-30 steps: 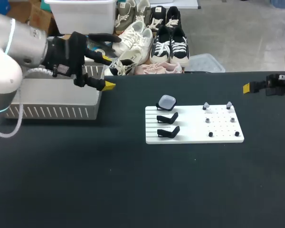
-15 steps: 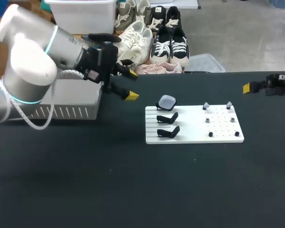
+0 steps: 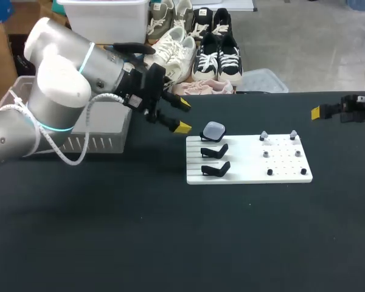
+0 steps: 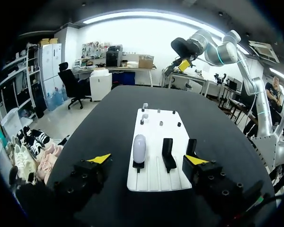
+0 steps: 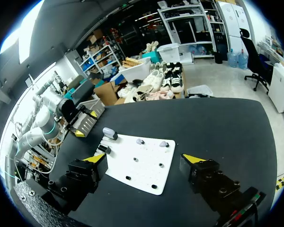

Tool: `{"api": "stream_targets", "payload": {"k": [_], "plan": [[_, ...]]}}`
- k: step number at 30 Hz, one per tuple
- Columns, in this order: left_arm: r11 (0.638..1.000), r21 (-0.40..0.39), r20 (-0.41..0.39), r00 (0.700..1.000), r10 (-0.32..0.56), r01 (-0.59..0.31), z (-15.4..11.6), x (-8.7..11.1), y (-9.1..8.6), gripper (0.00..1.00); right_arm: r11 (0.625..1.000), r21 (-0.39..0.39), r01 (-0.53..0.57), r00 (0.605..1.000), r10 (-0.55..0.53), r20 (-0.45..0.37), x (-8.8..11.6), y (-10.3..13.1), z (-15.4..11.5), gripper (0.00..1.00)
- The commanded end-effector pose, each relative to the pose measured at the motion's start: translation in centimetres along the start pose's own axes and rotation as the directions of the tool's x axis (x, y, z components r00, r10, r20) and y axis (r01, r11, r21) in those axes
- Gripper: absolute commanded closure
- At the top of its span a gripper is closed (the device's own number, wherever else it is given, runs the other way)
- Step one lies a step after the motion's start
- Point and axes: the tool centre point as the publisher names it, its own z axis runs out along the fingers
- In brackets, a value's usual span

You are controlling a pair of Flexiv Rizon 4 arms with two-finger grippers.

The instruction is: Pick up each earbud case from the left stands, insert the matching earbuds, close the lid, and place the case in the box.

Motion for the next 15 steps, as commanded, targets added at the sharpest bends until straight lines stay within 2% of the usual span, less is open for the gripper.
{"api": "stream_targets", "payload": {"k": [1, 8, 15], "plan": [[0.998, 0.07, 0.01, 1.0, 0.001, -0.001, 0.6, 0.3, 0.1, 0.0, 1.0, -0.003, 0.001, 1.0, -0.001, -0.001, 0.0, -0.1, 0.0, 0.0], [0.998, 0.057, 0.027, 1.0, 0.016, -0.018, 1.7, 0.7, -0.8, 0.0, 1.0, -0.003, 0.001, 1.0, -0.001, -0.001, 0.0, -0.1, 0.0, 0.0], [1.0, 0.004, 0.054, 0.998, 0.022, -0.022, 3.4, 1.1, -0.3, 0.0, 1.0, -0.003, 0.001, 1.0, -0.001, -0.001, 0.0, -0.1, 0.0, 0.0]]}}
